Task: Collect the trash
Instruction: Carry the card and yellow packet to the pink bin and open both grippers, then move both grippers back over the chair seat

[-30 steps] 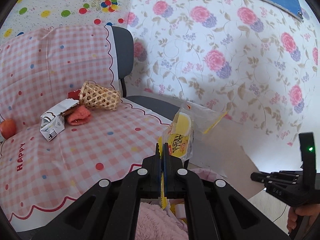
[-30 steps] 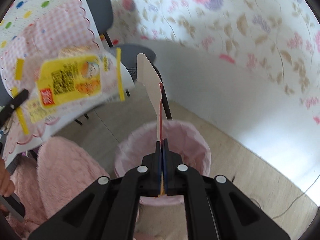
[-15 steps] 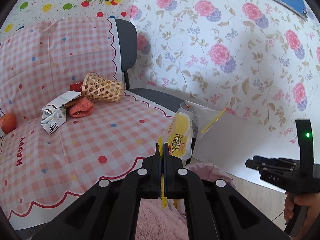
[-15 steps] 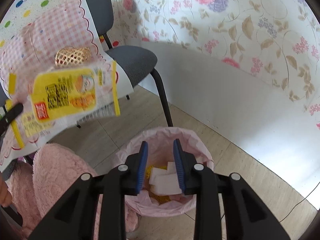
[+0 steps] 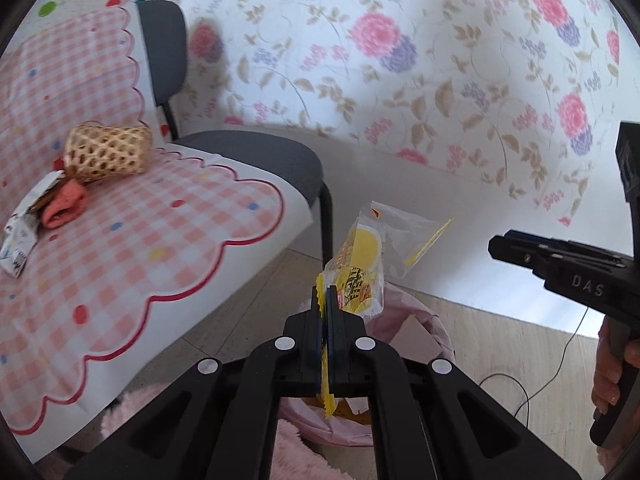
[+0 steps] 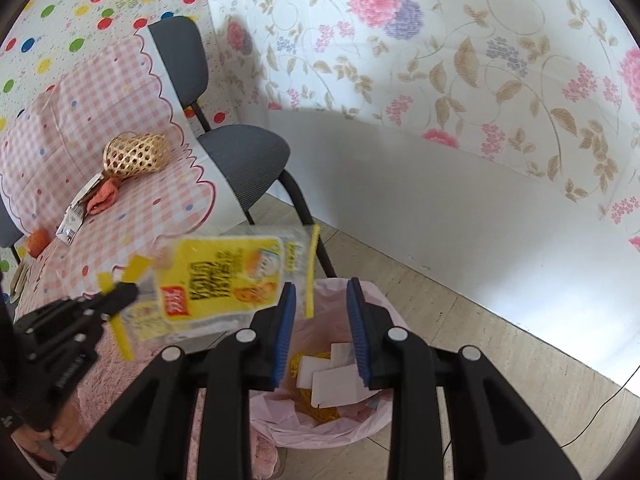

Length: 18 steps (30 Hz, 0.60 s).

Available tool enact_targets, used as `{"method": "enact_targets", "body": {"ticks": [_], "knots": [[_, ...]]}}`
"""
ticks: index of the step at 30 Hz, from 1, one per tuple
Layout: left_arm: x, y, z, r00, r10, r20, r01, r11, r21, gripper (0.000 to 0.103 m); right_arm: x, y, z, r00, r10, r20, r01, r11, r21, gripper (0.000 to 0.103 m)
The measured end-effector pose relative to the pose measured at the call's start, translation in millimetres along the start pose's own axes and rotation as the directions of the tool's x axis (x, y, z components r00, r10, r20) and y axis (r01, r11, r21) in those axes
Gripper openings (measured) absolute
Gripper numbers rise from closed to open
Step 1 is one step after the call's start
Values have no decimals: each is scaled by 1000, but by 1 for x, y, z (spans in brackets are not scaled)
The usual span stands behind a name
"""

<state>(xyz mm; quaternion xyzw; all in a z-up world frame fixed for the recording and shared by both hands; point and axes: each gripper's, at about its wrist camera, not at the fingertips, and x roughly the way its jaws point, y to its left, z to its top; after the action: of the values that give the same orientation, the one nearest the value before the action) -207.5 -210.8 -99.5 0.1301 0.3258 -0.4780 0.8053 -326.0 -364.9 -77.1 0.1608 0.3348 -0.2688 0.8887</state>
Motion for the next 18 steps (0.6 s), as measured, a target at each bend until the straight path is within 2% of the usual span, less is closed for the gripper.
{"method": "enact_targets", "body": {"ticks": [8, 9, 10, 12, 14, 18], "knots": [[46, -15, 11, 993, -50, -105, 55, 998, 44, 9, 6, -15, 4, 1000, -11, -3, 11, 999, 32, 27], [51, -16, 13, 992, -54, -117, 59, 997, 45, 18, 7, -16, 5, 1000, -12, -6, 12, 999, 34, 30], [52, -16, 14, 991, -51, -125, 57, 997, 43, 39, 7, -16, 5, 1000, -13, -6, 13, 999, 34, 36], [45, -12, 15, 993, -53, -110, 56, 998, 24, 59, 7, -15, 6, 1000, -13, -4, 13, 1000, 25, 39], [33, -6, 17, 996, -34, -80, 35, 999, 14, 59, 6, -13, 7, 1000, -17, 0, 17, 1000, 16, 39], [1, 18, 16, 998, 52, -24, -52, 998, -28, 62, 7, -7, 11, 1000, -1, 5, 1, 1000, 1, 39]]}}
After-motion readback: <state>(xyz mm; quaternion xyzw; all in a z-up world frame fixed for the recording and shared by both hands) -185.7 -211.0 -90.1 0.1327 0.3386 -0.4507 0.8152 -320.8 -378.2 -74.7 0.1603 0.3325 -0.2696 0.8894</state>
